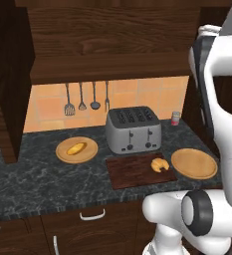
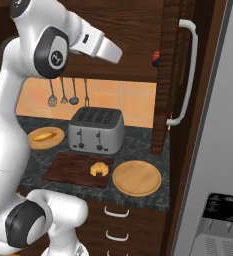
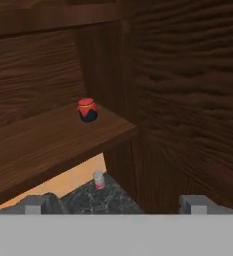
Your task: From the different types of pastries on the counter, select a croissant and place it on the cutting board. Then retrieve a jar of jam from the cabinet and place it alongside the croissant on the cutting board.
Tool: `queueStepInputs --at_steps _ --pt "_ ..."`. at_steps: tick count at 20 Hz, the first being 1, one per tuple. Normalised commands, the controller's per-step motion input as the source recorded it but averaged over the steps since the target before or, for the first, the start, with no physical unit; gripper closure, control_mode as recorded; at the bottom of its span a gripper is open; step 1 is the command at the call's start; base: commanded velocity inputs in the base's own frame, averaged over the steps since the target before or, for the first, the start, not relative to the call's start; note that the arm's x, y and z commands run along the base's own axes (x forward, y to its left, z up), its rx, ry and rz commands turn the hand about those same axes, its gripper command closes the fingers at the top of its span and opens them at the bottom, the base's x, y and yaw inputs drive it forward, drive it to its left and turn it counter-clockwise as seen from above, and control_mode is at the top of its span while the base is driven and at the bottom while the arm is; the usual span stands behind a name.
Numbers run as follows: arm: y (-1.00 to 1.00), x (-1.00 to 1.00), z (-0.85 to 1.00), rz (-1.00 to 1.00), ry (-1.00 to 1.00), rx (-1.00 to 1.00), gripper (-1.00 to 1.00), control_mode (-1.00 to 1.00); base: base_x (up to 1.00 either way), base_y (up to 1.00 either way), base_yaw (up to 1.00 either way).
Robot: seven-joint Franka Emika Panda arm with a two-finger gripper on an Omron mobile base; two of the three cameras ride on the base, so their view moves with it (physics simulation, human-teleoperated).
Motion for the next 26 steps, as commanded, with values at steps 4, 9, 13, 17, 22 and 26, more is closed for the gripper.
queueStepInputs --at_steps 4,9,13,17,22,26 --pt "-0.07 0.09 -0.02 0.17 -0.15 0.02 -1.0 -1.0 0.0 0.0 0.0" --pt "0.0 0.0 -0.35 0.01 0.01 -0.11 -1.0 -1.0 0.0 0.0 0.0" --pt "0.0 0.13 -0.02 0.0 0.0 -0.07 -1.0 -1.0 0.0 0.0 0.0" --pt "-0.02 0.24 0.0 0.0 0.0 0.0 -1.0 -1.0 0.0 0.0 0.0" --pt "-0.08 0.32 0.0 0.0 0.0 0.0 -1.0 -1.0 0.0 0.0 0.0" --pt "-0.32 0.26 0.01 0.0 0.0 0.0 -1.0 -1.0 0.0 0.0 0.0"
